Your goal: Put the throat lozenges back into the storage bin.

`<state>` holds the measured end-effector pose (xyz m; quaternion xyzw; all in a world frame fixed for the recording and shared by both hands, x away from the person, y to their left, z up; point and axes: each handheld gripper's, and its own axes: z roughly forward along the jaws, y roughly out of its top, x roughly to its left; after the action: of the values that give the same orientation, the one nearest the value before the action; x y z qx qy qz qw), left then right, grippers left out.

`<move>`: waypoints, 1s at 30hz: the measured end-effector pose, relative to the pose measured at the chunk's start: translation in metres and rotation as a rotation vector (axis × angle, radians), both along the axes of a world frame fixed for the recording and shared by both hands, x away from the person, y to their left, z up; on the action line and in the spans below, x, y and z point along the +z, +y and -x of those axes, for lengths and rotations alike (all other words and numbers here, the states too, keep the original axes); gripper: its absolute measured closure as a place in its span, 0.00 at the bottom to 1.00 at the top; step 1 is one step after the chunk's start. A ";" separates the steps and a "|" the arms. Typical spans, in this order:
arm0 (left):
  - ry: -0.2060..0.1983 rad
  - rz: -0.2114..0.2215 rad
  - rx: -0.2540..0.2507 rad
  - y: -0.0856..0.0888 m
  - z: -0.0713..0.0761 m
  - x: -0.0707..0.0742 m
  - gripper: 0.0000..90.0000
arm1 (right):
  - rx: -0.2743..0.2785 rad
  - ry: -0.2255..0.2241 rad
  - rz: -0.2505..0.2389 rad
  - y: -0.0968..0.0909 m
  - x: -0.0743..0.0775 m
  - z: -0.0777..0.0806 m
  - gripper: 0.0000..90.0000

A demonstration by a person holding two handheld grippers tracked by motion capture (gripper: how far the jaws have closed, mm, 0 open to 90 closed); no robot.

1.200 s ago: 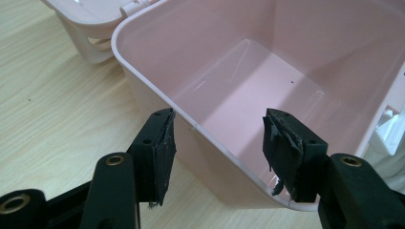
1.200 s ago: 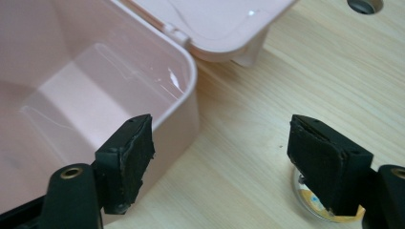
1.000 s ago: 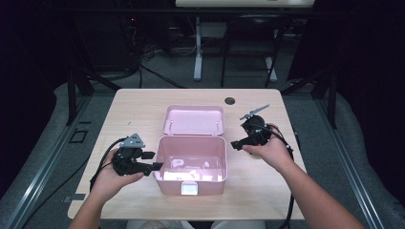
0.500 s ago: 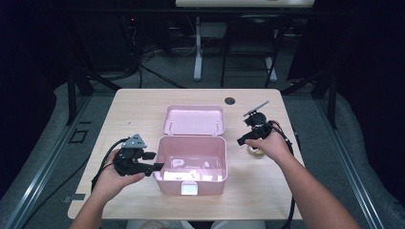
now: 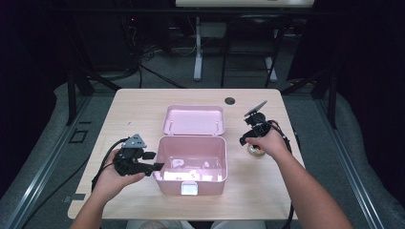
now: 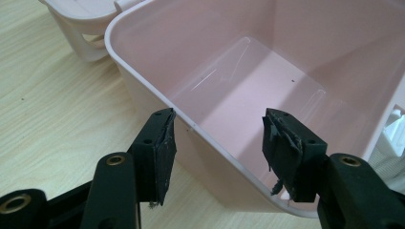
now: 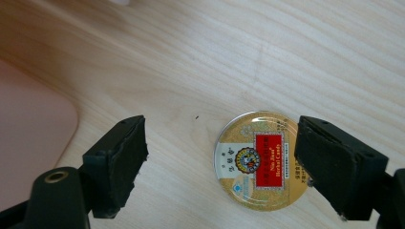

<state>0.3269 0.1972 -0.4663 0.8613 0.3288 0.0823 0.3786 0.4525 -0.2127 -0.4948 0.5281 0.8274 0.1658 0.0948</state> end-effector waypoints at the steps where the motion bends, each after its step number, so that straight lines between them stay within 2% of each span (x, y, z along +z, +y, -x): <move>1: 0.000 -0.001 0.000 0.000 0.000 0.000 0.50 | 0.001 0.007 0.009 -0.001 0.000 -0.001 0.20; 4: -0.004 -0.005 0.002 -0.001 0.000 0.000 0.50 | -0.016 0.010 0.030 -0.002 -0.005 -0.005 0.20; 6: -0.003 -0.004 0.002 0.000 0.000 0.000 0.50 | -0.019 0.005 0.030 -0.003 -0.006 -0.006 0.20; 10: -0.001 -0.002 0.001 0.000 0.000 0.000 0.50 | -0.038 0.033 0.031 -0.007 -0.013 -0.010 0.20; 17: 0.004 -0.014 -0.002 -0.001 0.000 -0.001 0.50 | -0.077 0.053 0.026 -0.015 -0.026 -0.015 0.19; 30: 0.002 -0.015 0.003 -0.001 0.000 -0.002 0.50 | -0.111 0.083 0.041 -0.023 -0.035 -0.020 0.16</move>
<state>0.3273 0.1957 -0.4686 0.8638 0.3297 0.0845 0.3716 0.4728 -0.2356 -0.5296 0.5775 0.8033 0.1212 0.0802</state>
